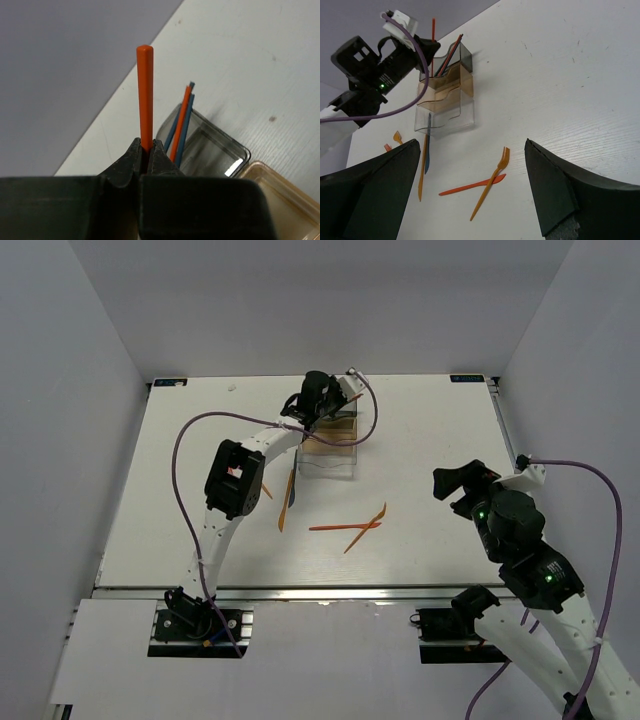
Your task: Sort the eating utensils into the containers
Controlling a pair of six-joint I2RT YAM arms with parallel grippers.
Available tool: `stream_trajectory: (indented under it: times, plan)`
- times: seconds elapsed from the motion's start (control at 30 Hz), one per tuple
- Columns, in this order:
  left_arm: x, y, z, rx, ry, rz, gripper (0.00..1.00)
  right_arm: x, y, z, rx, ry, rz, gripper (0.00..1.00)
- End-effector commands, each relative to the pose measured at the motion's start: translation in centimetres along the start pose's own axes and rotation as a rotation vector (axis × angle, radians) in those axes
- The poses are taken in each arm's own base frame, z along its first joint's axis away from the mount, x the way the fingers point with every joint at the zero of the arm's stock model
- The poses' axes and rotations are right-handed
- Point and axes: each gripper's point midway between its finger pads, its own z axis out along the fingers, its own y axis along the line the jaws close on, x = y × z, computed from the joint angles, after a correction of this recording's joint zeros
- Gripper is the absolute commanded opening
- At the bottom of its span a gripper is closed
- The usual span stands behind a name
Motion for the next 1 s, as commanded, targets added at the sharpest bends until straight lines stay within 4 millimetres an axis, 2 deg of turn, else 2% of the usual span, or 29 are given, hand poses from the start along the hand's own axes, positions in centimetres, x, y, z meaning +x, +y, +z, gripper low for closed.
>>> stream_trajectory:
  times: [0.0,0.03,0.13,0.2,0.27,0.33,0.37,0.4,0.43,0.47,0.5,0.53,0.57,0.6,0.63,0.67,0.7,0.77,0.8,0.87,0.9,0.93,0.97]
  plan:
    - [-2.3,1.8,-0.8,-0.028,-0.067,0.05,0.0,-0.4,0.4,0.0,-0.027,-0.026,0.004,0.89]
    - [-1.6,1.7,-0.8,-0.027,-0.057,0.053,0.0,-0.3,0.4,0.1,-0.03,-0.025,0.004,0.89]
    - [-1.0,1.8,-0.9,-0.021,-0.048,0.061,0.0,-0.1,0.5,0.4,-0.03,-0.021,0.003,0.89]
    - [-1.2,1.6,-1.1,-0.014,-0.06,0.064,0.03,0.0,0.4,0.6,-0.025,-0.021,-0.001,0.89]
    - [-1.1,1.5,-1.3,-0.005,-0.057,0.066,0.13,0.0,0.4,0.7,-0.02,-0.023,-0.004,0.89]
    - [-1.5,1.6,-1.6,-0.009,-0.066,0.064,0.26,-0.2,0.7,0.8,-0.023,-0.026,-0.003,0.89]
    - [-1.1,1.4,-1.8,-0.006,-0.059,0.06,0.41,-0.3,0.8,0.8,-0.026,-0.03,-0.004,0.89]
    - [-1.3,1.4,-2.1,-0.008,-0.064,0.061,0.42,-0.2,0.7,0.9,-0.023,-0.026,-0.007,0.89]
    - [-1.7,1.5,-2.3,-0.011,-0.076,0.051,0.5,-0.3,0.8,1.0,-0.023,-0.031,-0.007,0.89]
    - [-3.1,2.0,-3.0,-0.018,-0.098,0.051,0.54,-0.2,0.7,1.1,-0.021,-0.032,-0.012,0.89]
    - [-3.5,1.8,-3.5,-0.007,-0.108,0.028,0.58,-0.3,0.7,1.3,-0.01,-0.033,-0.016,0.89]
    - [-4.7,2.0,-4.0,-0.012,-0.138,0.017,0.69,-0.3,0.7,1.4,-0.007,-0.036,-0.018,0.89]
    - [-7.5,3.2,-5.6,-0.03,-0.19,0.015,0.74,-0.5,0.7,1.5,-0.006,-0.042,-0.026,0.89]
    - [-7.9,3.0,-6.4,-0.031,-0.204,-0.007,0.81,-0.3,0.9,1.9,-0.005,-0.034,-0.036,0.89]
    - [-9.8,3.7,-7.4,-0.048,-0.259,-0.046,0.93,-0.6,1.2,2.1,-0.007,-0.042,-0.038,0.89]
    - [-13.0,5.1,-9.7,-0.076,-0.323,-0.055,0.97,-0.5,1.3,2.5,-0.009,-0.04,-0.052,0.89]
    - [-13.7,5.2,-10.7,-0.083,-0.343,-0.117,0.98,0.1,1.7,3.1,-0.019,-0.023,-0.07,0.89]
    - [-16.6,6.9,-13.0,-0.132,-0.412,-0.179,0.98,0.9,2.1,4.2,-0.018,0.004,-0.09,0.89]
    - [-19.0,8.2,-15.1,-0.165,-0.456,-0.218,0.98,2.4,2.2,5.5,-0.004,0.062,-0.12,0.89]
    - [-20.7,9.5,-17.0,-0.195,-0.471,-0.341,0.98,4.2,2.2,7.0,0.017,0.126,-0.143,0.89]
    - [-22.3,10.2,-18.6,-0.206,-0.502,-0.42,0.98,5.9,2.1,8.3,0.051,0.188,-0.16,0.89]
    - [-22.3,11.2,-19.3,-0.252,-0.477,-0.473,0.98,6.9,2.0,9.0,0.069,0.221,-0.172,0.89]
    - [-22.5,11.7,-19.9,-0.272,-0.468,-0.518,0.98,8.9,1.1,10.3,0.121,0.282,-0.2,0.89]
